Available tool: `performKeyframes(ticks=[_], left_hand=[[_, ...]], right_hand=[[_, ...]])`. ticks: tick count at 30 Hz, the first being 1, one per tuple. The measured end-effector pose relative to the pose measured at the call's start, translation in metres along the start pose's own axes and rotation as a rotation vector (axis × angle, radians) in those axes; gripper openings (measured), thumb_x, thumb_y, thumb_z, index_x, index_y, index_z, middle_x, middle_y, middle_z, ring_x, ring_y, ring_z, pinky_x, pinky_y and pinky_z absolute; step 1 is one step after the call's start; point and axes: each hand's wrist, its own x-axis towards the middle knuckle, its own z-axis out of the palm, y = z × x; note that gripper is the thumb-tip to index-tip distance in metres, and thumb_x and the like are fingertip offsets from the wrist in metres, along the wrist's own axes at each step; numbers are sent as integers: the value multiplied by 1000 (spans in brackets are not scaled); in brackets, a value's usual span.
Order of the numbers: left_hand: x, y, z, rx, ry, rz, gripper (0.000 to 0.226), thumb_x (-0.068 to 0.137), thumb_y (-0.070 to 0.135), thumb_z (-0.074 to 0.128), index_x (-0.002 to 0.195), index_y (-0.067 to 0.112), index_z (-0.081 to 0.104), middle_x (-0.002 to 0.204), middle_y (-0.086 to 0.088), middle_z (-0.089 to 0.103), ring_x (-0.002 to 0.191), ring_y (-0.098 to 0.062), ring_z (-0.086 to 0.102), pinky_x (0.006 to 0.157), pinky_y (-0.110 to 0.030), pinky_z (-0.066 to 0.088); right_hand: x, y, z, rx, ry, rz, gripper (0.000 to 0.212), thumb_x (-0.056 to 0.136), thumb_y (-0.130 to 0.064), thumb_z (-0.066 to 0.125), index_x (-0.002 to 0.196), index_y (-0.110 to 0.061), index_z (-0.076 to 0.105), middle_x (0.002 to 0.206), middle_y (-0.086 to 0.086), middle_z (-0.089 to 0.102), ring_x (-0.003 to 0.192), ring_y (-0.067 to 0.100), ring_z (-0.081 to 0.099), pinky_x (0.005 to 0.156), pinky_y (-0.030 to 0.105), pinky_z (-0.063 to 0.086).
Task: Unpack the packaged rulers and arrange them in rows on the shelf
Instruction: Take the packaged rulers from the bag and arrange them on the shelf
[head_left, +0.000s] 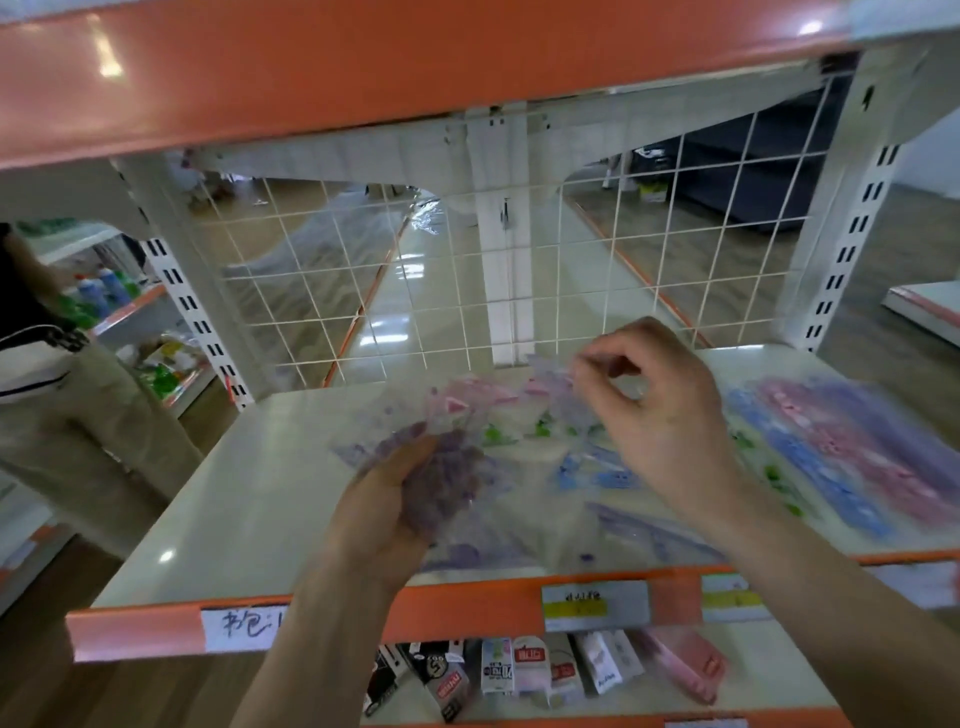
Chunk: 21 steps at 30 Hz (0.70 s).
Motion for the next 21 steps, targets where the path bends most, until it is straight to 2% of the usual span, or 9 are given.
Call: performKeyframes(ticks=[1, 3, 7, 9, 11, 13, 15, 18, 21], left_hand=[[1, -6, 10, -5, -22, -33, 28, 90, 5, 49, 71, 5, 70, 76, -14, 70, 63, -24, 68, 61, -35, 58], [1, -16, 28, -42, -79, -106, 33, 93, 11, 46, 74, 5, 72, 75, -11, 69, 66, -22, 67, 66, -35, 57], [-5, -24, 47, -100, -142, -113, 38, 95, 16, 45, 75, 7, 75, 75, -7, 69, 61, -16, 66, 54, -22, 53], [-8, -28, 48, -38, -112, -83, 24, 89, 10, 52, 78, 6, 73, 76, -9, 69, 62, -17, 67, 53, -24, 54], [-10, -32, 49, -2, -50, -91, 15, 81, 5, 58, 80, 5, 73, 76, -11, 69, 59, -19, 67, 50, -27, 56], [-11, -32, 50, -13, -4, -110, 18, 85, 1, 56, 96, -1, 70, 86, -15, 69, 56, -19, 68, 42, -23, 52], [-11, -30, 52, -28, 19, -108, 28, 86, -1, 56, 112, -1, 64, 103, -15, 66, 59, -17, 69, 38, -19, 49], [-7, -29, 50, -24, -10, -58, 23, 79, 0, 58, 101, 2, 66, 94, -13, 72, 70, -21, 72, 55, -32, 59], [-7, -31, 50, -13, 1, -21, 16, 85, -3, 54, 92, 4, 67, 85, -12, 73, 72, -23, 72, 61, -42, 60]], right_hand=[[-4, -5, 2, -89, -20, -155, 14, 84, -19, 65, 78, -7, 67, 78, 4, 62, 72, 17, 59, 67, 29, 48], [-16, -14, 8, -196, -101, -302, 17, 82, -25, 66, 75, -10, 68, 82, 4, 63, 75, 23, 60, 68, 35, 49], [-33, -18, 5, -218, -330, -327, 31, 81, -42, 63, 88, -14, 73, 90, 0, 65, 82, 22, 62, 71, 34, 52], [-36, -16, -3, -157, -444, -299, 39, 85, -48, 55, 90, -14, 74, 94, -3, 65, 86, 17, 60, 76, 32, 51], [-35, -14, -12, -24, -495, -226, 36, 89, -40, 51, 90, -12, 74, 96, -4, 65, 89, 12, 59, 80, 31, 50], [-31, -4, -22, 10, -420, -136, 30, 89, -31, 51, 92, -12, 74, 97, -3, 66, 91, 9, 59, 84, 26, 47], [-24, 6, -36, -9, -347, -1, 26, 87, -29, 54, 95, -15, 74, 97, -3, 67, 87, 5, 59, 80, 20, 46], [-25, 14, -55, 47, -434, 180, 16, 85, -21, 66, 99, -20, 74, 92, -9, 69, 81, 3, 60, 72, 11, 45], [-31, 13, -61, -57, -547, 155, 25, 82, -22, 69, 107, -22, 71, 89, -12, 69, 77, 4, 61, 75, 24, 51]])
